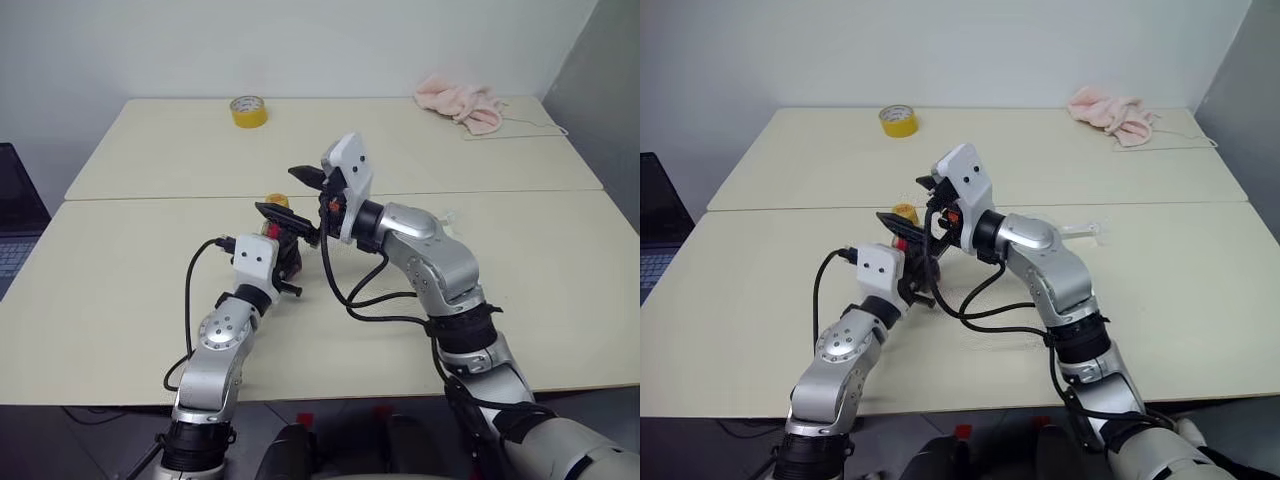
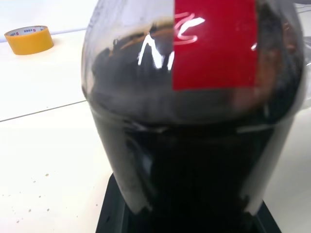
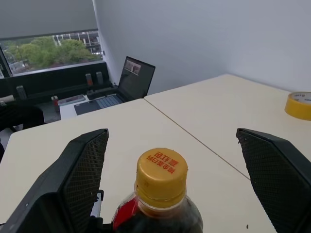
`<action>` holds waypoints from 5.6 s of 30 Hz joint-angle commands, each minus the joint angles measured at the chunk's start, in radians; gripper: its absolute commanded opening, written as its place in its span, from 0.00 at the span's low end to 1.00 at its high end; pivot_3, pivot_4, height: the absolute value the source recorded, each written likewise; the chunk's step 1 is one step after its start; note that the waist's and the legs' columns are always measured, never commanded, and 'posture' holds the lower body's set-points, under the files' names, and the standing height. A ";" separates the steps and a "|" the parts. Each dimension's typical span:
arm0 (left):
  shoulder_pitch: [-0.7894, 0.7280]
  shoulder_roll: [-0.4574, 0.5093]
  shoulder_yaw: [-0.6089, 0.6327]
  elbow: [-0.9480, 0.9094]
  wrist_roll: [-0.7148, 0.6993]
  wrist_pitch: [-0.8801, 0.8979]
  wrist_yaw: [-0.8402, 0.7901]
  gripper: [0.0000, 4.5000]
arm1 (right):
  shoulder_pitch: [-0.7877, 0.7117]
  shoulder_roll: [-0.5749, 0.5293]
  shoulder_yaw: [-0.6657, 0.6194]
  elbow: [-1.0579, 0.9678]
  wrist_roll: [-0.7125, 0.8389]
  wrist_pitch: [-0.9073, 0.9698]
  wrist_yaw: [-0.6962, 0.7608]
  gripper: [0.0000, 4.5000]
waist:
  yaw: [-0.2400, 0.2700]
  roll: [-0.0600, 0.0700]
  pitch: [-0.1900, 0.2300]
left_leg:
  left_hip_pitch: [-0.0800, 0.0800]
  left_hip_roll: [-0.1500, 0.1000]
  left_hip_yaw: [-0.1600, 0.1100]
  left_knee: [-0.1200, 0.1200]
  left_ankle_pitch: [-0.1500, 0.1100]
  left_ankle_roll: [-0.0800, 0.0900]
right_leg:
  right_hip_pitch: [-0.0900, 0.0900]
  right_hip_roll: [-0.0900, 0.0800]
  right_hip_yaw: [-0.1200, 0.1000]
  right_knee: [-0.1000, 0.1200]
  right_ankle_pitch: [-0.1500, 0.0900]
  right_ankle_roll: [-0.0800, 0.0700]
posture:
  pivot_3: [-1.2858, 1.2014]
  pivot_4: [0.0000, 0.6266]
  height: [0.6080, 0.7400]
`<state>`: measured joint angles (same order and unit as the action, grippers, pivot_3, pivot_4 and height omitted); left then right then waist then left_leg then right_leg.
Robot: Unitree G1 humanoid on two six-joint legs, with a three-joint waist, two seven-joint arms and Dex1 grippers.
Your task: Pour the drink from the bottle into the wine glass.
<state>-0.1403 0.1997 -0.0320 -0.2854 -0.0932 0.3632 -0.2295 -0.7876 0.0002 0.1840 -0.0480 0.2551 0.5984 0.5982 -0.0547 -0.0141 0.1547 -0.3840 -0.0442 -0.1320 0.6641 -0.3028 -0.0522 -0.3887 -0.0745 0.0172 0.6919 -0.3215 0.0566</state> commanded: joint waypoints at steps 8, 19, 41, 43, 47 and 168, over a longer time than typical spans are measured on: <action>-0.006 -0.002 0.006 -0.034 0.001 -0.044 0.000 0.17 | -0.004 -0.038 0.057 -0.026 -0.023 -0.035 -0.013 1.00 | -0.002 0.000 0.000 | 0.000 0.000 0.000 0.000 0.000 0.000 | 0.000 0.000 0.000 0.000 0.000 0.000 | 0.52 0.24 1.00; 0.001 -0.003 0.003 -0.035 -0.002 -0.045 -0.004 0.17 | -0.025 -0.041 0.025 0.024 -0.048 -0.042 -0.079 1.00 | -0.002 0.000 0.000 | 0.000 0.000 0.000 0.000 0.000 0.000 | 0.000 0.000 0.000 0.000 0.000 0.000 | 0.52 0.24 1.00; -0.004 -0.007 0.002 -0.034 -0.005 -0.041 0.001 0.17 | -0.011 -0.151 0.029 -0.012 -0.079 -0.046 -0.068 1.00 | -0.002 0.000 0.000 | 0.000 0.000 0.000 0.000 0.000 0.000 | 0.000 0.000 0.000 0.000 0.000 0.000 | 0.52 0.24 1.00; -0.006 -0.007 0.003 -0.034 -0.005 -0.039 0.003 0.17 | -0.004 -0.169 0.028 -0.030 -0.073 -0.036 -0.058 1.00 | -0.002 0.000 0.000 | 0.000 0.000 0.000 0.000 0.000 0.000 | 0.000 0.000 0.000 0.000 0.000 0.000 | 0.52 0.24 1.00; -0.008 -0.007 0.008 -0.032 -0.006 -0.038 0.008 0.17 | 0.012 -0.201 0.031 -0.068 -0.060 -0.012 -0.041 1.00 | -0.002 0.000 0.000 | 0.000 0.000 0.000 0.000 0.000 0.000 | 0.000 0.000 0.000 0.000 0.000 0.000 | 0.52 0.24 1.00; -0.014 0.001 0.013 -0.025 0.006 -0.054 0.003 0.17 | -0.006 -0.184 0.019 -0.132 -0.003 0.133 -0.070 1.00 | -0.001 0.000 0.000 | 0.000 0.001 0.000 -0.001 0.000 0.000 | 0.000 0.001 0.000 -0.001 0.000 0.000 | 0.52 0.24 1.00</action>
<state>-0.1410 0.1965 -0.0308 -0.2626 -0.0885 0.3412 -0.2284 -0.7834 -0.1810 0.2366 -0.1315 0.2254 0.7188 0.5227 -0.0560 -0.0143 0.1547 -0.3842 -0.0437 -0.1319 0.6635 -0.3028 -0.0521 -0.3882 -0.0739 0.0171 0.6905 -0.3215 0.0566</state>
